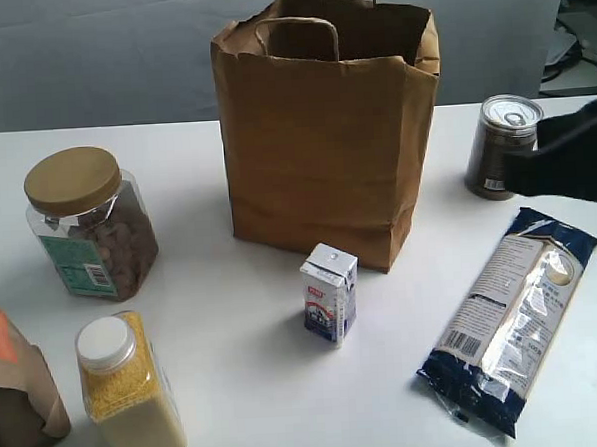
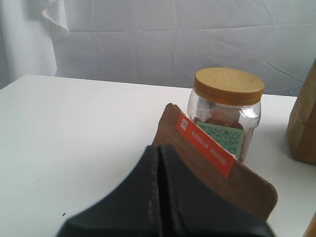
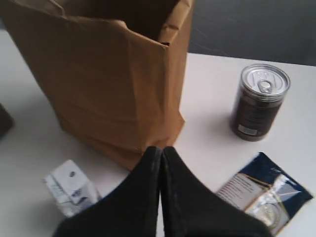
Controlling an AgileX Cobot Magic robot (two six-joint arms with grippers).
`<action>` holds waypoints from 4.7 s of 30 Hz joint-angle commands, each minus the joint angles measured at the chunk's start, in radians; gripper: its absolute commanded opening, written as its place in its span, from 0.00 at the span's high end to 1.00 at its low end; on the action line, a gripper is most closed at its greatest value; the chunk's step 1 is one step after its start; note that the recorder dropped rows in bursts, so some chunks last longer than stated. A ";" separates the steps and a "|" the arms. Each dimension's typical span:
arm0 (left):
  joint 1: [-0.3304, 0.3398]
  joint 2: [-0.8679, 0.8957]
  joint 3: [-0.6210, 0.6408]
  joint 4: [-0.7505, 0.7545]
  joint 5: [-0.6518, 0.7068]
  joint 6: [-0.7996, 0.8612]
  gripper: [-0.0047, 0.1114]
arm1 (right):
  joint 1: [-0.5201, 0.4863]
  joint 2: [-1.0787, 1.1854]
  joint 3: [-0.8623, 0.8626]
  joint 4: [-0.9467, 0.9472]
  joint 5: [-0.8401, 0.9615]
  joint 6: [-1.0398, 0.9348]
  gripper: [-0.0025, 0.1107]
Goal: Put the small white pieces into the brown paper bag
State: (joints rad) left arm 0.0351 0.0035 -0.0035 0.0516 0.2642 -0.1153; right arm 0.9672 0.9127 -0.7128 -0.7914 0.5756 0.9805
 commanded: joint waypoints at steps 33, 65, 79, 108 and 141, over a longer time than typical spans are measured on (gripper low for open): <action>-0.005 -0.003 0.004 -0.008 -0.004 -0.005 0.96 | -0.440 -0.579 0.589 0.605 -0.538 -0.439 0.98; -0.005 -0.003 0.004 -0.008 -0.004 -0.005 0.96 | -0.621 -0.913 0.713 0.877 -0.555 -0.958 0.98; -0.005 -0.003 0.004 -0.008 -0.004 -0.005 0.96 | -0.621 -0.913 0.713 0.872 -0.501 -0.958 0.98; -0.005 -0.003 0.004 -0.008 -0.004 -0.005 0.96 | -0.711 -0.913 0.713 0.874 -0.501 -0.958 0.98; -0.005 -0.003 0.004 -0.008 -0.004 -0.005 0.96 | -0.747 -0.913 0.713 0.874 -0.501 -0.958 0.98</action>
State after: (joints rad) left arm 0.0351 0.0035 -0.0035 0.0516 0.2642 -0.1153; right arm 0.2274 0.0064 -0.0039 0.0942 0.0747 0.0253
